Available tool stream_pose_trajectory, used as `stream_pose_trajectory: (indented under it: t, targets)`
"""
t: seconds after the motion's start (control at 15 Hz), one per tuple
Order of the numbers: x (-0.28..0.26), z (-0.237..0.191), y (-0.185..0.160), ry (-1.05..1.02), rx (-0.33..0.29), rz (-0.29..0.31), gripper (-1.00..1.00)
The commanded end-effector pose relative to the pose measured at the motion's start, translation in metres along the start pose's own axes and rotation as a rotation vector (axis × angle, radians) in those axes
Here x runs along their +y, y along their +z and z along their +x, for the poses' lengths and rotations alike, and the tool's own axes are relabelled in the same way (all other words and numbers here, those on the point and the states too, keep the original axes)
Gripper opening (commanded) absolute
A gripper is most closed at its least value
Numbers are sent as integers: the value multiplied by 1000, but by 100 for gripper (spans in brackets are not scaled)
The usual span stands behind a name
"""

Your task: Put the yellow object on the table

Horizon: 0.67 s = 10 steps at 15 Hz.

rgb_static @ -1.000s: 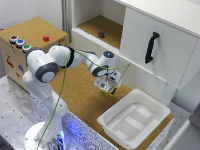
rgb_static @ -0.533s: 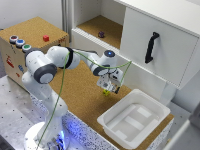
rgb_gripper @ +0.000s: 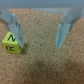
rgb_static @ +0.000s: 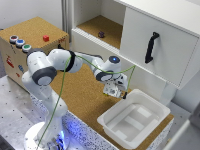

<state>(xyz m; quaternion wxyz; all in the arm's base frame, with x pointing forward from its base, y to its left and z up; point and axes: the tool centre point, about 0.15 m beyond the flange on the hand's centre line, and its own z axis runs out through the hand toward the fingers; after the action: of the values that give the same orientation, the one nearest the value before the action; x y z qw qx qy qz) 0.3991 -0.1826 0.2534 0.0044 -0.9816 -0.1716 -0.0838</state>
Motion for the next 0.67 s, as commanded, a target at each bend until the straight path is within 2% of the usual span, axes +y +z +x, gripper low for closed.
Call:
stream_pose_trajectory:
  t: [0.0,0.27,0.6]
  targets:
    - [7,24,50,-6,-19,21,-100]
    - [3,27,61,17,-35,24,-100]
    - [-11,23,58,33,-52,35,-100]
